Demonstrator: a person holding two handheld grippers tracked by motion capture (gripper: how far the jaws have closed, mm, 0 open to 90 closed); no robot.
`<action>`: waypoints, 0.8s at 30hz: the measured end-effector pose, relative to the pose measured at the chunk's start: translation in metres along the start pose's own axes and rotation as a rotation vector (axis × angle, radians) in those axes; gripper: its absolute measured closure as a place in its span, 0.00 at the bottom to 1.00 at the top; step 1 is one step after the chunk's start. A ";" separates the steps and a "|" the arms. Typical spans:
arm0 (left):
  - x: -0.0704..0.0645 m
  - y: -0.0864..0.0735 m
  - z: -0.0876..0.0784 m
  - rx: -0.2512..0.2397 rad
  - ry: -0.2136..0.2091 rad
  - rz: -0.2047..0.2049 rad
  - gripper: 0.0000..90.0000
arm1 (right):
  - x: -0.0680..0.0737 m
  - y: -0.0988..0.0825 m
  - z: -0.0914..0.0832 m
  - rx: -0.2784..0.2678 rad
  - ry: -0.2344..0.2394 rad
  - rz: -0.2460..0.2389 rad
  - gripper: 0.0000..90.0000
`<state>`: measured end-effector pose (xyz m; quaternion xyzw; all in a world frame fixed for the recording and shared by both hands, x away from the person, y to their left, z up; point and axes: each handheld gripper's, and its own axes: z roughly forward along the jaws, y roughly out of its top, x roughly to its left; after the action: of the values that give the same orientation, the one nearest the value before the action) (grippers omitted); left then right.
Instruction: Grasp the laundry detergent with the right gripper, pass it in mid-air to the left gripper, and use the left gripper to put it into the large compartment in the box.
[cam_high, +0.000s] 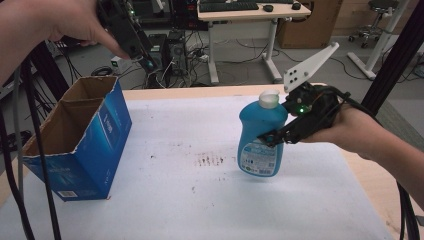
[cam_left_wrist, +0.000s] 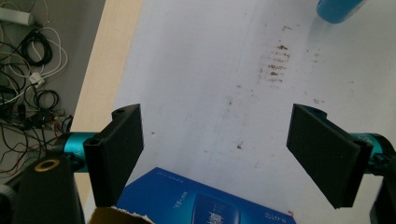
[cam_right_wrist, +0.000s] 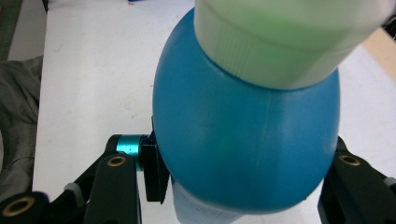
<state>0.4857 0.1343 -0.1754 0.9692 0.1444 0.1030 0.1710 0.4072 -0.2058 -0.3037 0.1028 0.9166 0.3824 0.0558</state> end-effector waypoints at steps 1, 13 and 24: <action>0.000 0.000 0.000 -0.001 -0.002 0.000 0.21 | -0.002 0.004 -0.001 0.003 0.000 -0.011 0.50; -0.009 0.004 -0.005 -0.030 -0.032 0.047 0.21 | -0.015 0.051 0.007 0.023 0.042 -0.077 0.50; -0.034 0.021 -0.011 -0.068 -0.078 0.135 0.21 | -0.021 0.086 0.018 0.023 0.080 -0.119 0.50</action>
<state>0.4558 0.1079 -0.1627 0.9736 0.0683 0.0814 0.2021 0.4431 -0.1387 -0.2545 0.0334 0.9269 0.3717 0.0407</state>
